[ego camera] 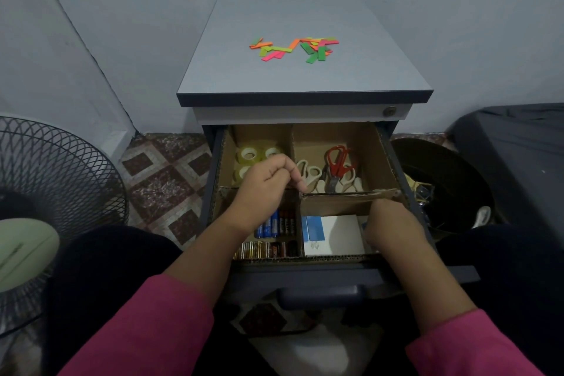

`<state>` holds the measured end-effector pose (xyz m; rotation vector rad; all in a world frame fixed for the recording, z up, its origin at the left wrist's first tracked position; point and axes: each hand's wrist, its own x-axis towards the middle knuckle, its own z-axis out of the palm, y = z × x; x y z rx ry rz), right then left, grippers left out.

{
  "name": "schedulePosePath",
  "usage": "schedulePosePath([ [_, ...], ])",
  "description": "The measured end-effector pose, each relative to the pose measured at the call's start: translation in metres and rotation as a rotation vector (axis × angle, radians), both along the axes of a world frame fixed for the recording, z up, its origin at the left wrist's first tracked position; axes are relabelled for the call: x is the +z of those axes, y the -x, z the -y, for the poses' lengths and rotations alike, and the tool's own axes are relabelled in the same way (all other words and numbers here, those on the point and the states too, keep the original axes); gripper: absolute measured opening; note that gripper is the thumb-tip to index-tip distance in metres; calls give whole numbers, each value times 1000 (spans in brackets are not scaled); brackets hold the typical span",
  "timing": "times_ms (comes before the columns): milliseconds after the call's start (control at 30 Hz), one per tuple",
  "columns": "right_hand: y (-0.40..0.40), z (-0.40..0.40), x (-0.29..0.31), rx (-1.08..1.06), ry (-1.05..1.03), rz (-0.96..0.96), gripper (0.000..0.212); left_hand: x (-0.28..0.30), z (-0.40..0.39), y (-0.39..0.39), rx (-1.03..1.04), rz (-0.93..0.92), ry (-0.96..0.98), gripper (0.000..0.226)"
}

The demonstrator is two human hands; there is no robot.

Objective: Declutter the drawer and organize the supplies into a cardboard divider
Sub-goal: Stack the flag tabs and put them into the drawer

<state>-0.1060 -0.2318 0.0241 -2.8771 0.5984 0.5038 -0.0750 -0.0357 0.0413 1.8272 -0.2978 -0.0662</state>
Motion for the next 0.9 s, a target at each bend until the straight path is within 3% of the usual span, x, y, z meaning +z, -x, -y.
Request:
schedulePosePath([
  [100,-6,1,3,6,-63,-19,16,0,0,0,-8,7,6,30],
  [267,-11,-23,10,-82,-538,-49,9,0,1,0,-11,14,8,31],
  [333,-13,-35,5,-121,-619,-62,9,0,1,0,-12,22,1,31],
  [433,-20,-45,-1,-128,-608,-110,13,-1,1,0,-15,26,1,32],
  [567,-21,-41,-8,-13,-575,-4,15,-3,1,-2,-17,25,-6,32],
  [700,-19,-38,-7,98,-392,9,20,-4,1,-2,-14,30,-11,31],
  [900,-7,-36,-2,273,-289,33,42,-5,0,-3,-16,32,-20,30],
])
